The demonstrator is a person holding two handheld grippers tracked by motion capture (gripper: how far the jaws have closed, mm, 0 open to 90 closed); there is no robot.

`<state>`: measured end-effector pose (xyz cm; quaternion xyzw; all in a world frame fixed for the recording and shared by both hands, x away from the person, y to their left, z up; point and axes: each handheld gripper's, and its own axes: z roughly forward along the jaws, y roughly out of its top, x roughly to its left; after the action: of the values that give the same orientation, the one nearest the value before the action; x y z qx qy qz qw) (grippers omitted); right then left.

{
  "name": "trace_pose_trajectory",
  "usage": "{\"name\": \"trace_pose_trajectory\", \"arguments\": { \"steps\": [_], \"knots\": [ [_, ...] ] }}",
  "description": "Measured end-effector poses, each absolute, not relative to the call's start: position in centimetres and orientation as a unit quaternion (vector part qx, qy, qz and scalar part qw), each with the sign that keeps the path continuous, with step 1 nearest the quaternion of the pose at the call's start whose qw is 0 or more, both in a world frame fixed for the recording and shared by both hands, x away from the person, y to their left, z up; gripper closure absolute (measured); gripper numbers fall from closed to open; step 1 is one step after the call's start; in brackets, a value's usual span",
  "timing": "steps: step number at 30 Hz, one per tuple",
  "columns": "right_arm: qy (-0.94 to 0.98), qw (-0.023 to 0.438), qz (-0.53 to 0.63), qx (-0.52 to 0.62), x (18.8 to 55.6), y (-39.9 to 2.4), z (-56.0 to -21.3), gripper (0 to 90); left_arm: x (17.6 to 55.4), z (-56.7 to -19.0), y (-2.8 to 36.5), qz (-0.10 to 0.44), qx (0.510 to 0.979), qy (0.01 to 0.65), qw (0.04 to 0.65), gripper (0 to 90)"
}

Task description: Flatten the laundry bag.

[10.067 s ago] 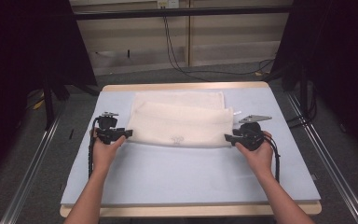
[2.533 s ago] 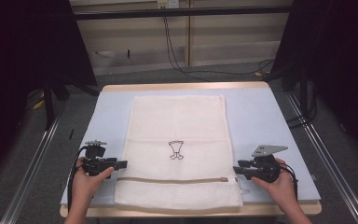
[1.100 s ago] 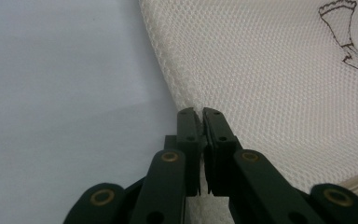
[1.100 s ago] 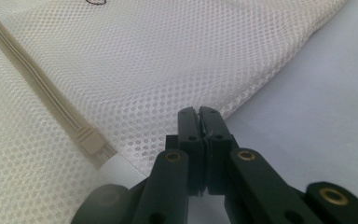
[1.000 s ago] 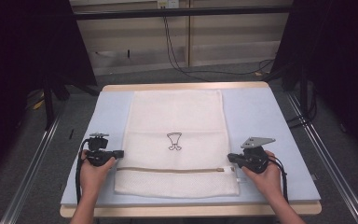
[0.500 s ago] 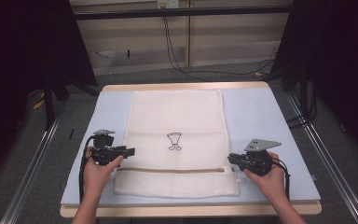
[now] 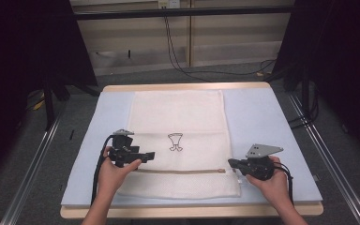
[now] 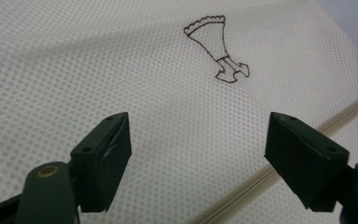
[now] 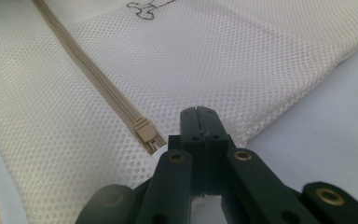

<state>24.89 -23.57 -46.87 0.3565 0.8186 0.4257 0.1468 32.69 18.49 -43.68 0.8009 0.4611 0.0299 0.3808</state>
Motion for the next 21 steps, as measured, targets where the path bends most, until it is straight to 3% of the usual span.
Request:
{"name": "trace_pose_trajectory", "arguments": {
  "steps": [10,21],
  "knots": [
    [0.821,0.151,0.423,0.354,24.7,-23.7,-46.9,90.0,32.4,-43.5,15.8,0.017,0.823,0.428,0.372,18.3],
    [0.816,0.151,0.429,0.357,24.3,-24.0,-47.0,90.0,31.9,-43.8,12.8,0.007,0.838,0.391,0.380,21.7]
  ]
}}
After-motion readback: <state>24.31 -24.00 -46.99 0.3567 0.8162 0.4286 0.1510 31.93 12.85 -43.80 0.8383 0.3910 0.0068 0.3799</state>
